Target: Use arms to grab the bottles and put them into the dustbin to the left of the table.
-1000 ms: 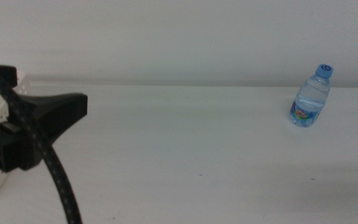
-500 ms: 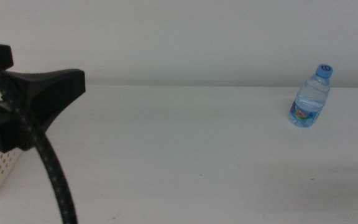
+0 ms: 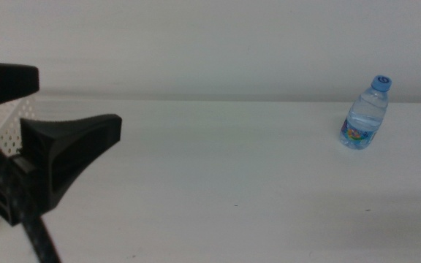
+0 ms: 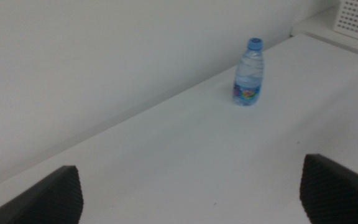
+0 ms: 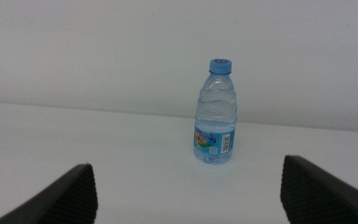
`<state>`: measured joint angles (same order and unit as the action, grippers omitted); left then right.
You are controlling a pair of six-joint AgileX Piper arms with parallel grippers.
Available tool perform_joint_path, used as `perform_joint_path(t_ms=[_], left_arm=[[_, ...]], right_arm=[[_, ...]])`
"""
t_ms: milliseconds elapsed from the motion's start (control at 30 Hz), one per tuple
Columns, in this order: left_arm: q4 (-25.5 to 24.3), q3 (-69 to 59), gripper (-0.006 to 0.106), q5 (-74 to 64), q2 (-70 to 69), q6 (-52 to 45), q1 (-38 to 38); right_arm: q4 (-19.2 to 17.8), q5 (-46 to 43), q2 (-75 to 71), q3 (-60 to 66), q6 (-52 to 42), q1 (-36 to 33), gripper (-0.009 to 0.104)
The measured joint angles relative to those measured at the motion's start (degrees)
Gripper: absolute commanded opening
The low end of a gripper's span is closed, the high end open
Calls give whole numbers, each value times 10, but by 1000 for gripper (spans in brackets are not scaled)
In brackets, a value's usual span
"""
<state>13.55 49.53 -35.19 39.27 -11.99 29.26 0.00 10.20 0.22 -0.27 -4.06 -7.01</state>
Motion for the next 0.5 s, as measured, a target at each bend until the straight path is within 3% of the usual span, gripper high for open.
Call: perform_joint_path(t_ms=[500], left_arm=[[-1,0,94,0,0,-1,12]], right_arm=[[-21,-26,14,0,7,0,79]])
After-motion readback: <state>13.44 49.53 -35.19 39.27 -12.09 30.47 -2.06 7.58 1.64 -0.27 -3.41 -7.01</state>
